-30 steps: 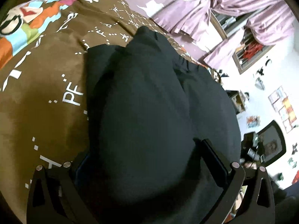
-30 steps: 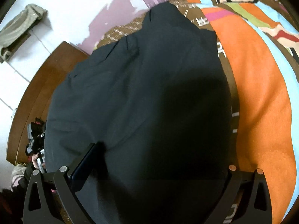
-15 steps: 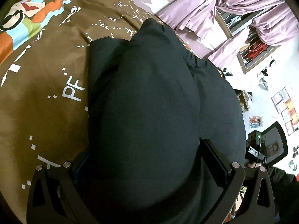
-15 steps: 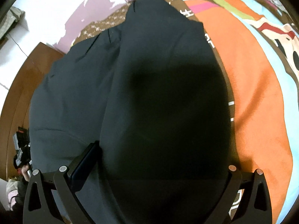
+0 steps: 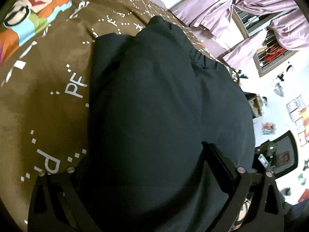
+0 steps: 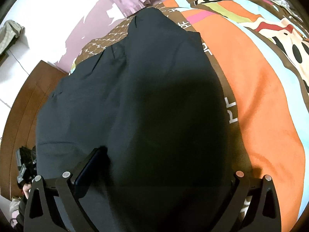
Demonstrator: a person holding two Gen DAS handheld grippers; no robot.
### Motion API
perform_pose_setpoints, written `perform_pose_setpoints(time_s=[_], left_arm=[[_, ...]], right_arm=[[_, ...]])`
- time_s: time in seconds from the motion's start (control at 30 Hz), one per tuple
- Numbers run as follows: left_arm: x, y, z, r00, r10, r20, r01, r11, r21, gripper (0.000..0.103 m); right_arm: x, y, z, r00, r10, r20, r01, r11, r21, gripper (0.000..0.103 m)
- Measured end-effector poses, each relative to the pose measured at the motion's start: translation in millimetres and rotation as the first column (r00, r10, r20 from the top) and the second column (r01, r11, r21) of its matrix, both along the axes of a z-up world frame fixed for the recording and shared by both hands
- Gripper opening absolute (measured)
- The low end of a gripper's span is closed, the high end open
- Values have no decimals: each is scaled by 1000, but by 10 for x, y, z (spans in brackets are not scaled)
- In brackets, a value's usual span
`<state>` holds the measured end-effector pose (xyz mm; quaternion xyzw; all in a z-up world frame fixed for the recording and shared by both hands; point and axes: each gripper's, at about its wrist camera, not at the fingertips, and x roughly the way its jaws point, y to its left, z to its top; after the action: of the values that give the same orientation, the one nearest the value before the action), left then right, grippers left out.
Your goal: Fold large clothes
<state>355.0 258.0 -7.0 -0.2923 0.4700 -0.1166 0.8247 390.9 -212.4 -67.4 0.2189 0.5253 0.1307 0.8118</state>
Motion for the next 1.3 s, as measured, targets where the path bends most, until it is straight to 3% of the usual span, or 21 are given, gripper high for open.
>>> perform_pose_setpoints(time_s=[0.13, 0.23, 0.3, 0.4, 0.53, 0.73, 1.03, 1.2, 1.3], left_arm=[[-81, -21, 76, 1000, 30, -1, -30, 999, 30, 77], [-161, -45, 153, 998, 55, 4, -55, 997, 48, 60], [-229, -129, 238, 998, 59, 28, -61, 995, 76, 47], [-332, -278, 411, 996, 59, 63, -67, 990, 126, 32], [-423, -456, 594, 993, 70, 98, -84, 986, 143, 24], [-599, -672, 997, 982, 17, 190, -60, 974, 220, 21], [-994, -461, 1359, 962, 50, 269, -120, 961, 249, 21], [-1205, -266, 1391, 956, 81, 283, -158, 952, 262, 21], [-1238, -158, 1269, 960, 100, 262, -169, 952, 256, 21]], right_arm=[[-85, 19, 54, 1000, -29, 7, 29, 1000, 5, 79], [-93, 68, 132, 1000, -25, 14, 25, 1000, 15, 59], [-129, 126, 231, 999, -9, 40, 9, 1000, 4, 41], [-205, 158, 409, 996, 8, 85, -6, 1000, -22, 26], [-297, 187, 700, 985, 15, 172, -18, 1000, 12, 20], [-343, 392, 1127, 959, 81, 272, -91, 996, 25, 17], [-540, 804, 1479, 916, 163, 367, -186, 982, 26, 17], [-603, 1018, 1501, 897, 211, 388, -232, 973, 7, 17], [-577, 1110, 1375, 904, 232, 359, -245, 970, -10, 17]])
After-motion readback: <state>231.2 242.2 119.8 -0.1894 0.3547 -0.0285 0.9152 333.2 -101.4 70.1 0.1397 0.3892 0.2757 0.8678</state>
